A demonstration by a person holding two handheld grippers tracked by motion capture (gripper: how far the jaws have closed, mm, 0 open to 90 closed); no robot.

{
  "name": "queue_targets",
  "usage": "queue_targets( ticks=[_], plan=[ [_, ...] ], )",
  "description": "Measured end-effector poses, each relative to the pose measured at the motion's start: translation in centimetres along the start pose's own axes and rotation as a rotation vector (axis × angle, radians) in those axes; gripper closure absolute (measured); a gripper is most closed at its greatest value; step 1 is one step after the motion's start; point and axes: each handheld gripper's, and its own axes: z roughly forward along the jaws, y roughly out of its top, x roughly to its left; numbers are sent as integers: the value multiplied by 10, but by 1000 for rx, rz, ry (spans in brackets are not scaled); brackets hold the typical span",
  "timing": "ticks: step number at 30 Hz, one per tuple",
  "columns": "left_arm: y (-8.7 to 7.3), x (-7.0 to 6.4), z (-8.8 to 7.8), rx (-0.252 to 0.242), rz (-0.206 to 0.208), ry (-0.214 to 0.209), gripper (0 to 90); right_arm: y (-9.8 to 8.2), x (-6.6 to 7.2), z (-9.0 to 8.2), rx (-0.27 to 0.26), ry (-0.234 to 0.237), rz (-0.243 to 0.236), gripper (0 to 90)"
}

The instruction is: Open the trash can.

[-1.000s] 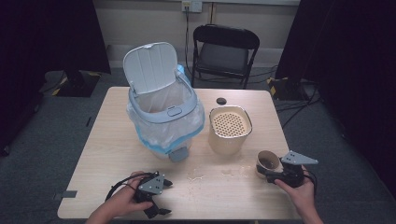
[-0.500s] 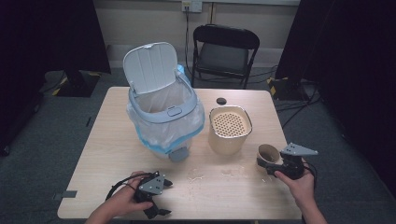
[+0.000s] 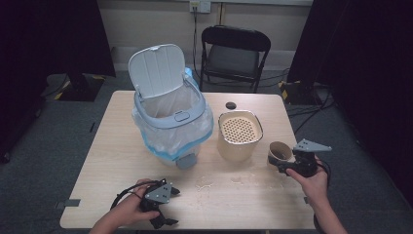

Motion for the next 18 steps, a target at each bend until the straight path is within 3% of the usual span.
queue_targets(
  ticks=[18],
  plan=[
    [0,0,0,-2,0,0,51,26,-21,11,9,-11,1,285]
  ],
)
